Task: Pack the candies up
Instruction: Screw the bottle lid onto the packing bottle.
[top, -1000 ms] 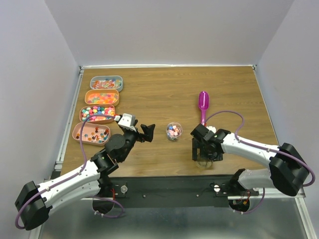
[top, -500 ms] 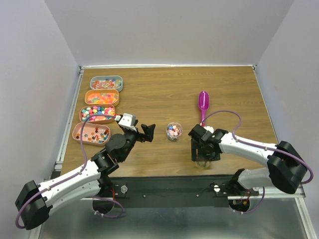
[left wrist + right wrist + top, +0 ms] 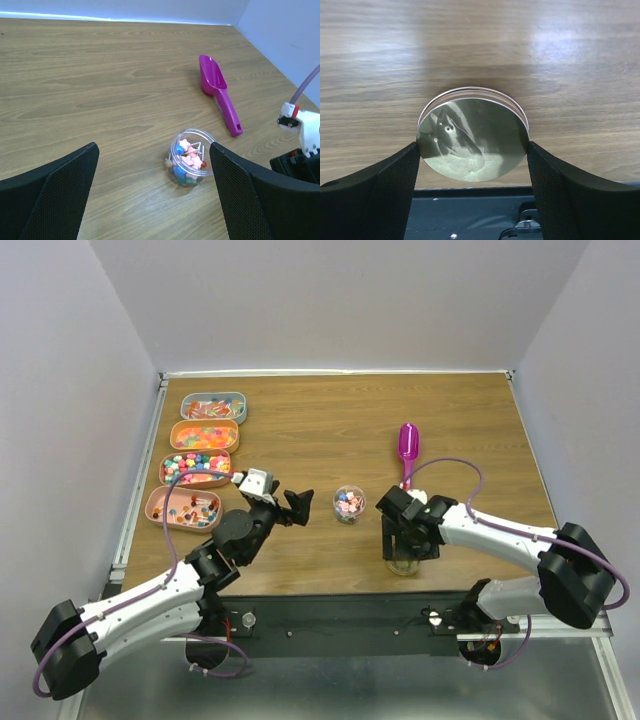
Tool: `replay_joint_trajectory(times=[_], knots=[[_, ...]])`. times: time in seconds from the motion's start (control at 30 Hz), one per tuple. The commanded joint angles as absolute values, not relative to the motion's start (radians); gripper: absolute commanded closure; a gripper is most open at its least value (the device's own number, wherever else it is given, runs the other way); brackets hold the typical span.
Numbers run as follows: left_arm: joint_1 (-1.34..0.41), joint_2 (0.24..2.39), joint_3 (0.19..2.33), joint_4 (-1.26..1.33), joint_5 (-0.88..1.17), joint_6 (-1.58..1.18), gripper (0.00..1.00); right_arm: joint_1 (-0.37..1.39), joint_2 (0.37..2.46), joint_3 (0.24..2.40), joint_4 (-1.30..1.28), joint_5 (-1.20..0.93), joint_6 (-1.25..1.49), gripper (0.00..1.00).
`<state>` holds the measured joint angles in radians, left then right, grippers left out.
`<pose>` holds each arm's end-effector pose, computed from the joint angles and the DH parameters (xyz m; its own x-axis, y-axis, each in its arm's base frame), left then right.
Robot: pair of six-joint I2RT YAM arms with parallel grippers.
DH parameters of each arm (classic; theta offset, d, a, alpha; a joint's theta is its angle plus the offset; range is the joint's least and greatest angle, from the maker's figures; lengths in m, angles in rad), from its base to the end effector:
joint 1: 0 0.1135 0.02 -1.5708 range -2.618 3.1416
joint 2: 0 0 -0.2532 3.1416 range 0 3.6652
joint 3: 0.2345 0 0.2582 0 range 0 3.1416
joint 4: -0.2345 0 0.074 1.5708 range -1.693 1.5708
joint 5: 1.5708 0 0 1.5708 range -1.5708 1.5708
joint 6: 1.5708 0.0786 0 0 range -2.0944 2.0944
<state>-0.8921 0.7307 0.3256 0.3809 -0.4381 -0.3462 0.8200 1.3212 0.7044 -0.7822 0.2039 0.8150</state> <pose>0.1710 -0.1589 0.2351 -0.1631 -0.2872 -0.9439 0.4075 0.8517 -0.3296 0.1637 0.1521 0.1138 -0.9649 0.0105 -0.2624 0.0143 0.9998 -0.0124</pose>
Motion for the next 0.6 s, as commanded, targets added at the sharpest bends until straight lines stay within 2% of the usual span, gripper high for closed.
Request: replay_joint_trajectory(times=[0.0, 0.27, 0.47, 0.57], knots=[[-0.891, 0.756, 0.262, 0.515, -0.361, -0.347, 0.01, 0.830, 1.315, 0.837, -0.842, 0.247, 0.775, 0.62], [-0.896, 0.896, 0.175, 0.797, -0.305, -0.272, 0.02, 0.828, 1.420, 1.207, -1.025, 0.287, 0.618, 0.67], [-0.894, 1.081, 0.072, 1.196, -0.269, -0.190, 0.02, 0.805, 1.595, 1.474, -1.095, 0.292, 0.480, 0.69], [-0.896, 1.221, 0.032, 1.383, -0.245, -0.155, 0.02, 0.776, 1.666, 1.532, -1.098, 0.258, 0.413, 0.69]])
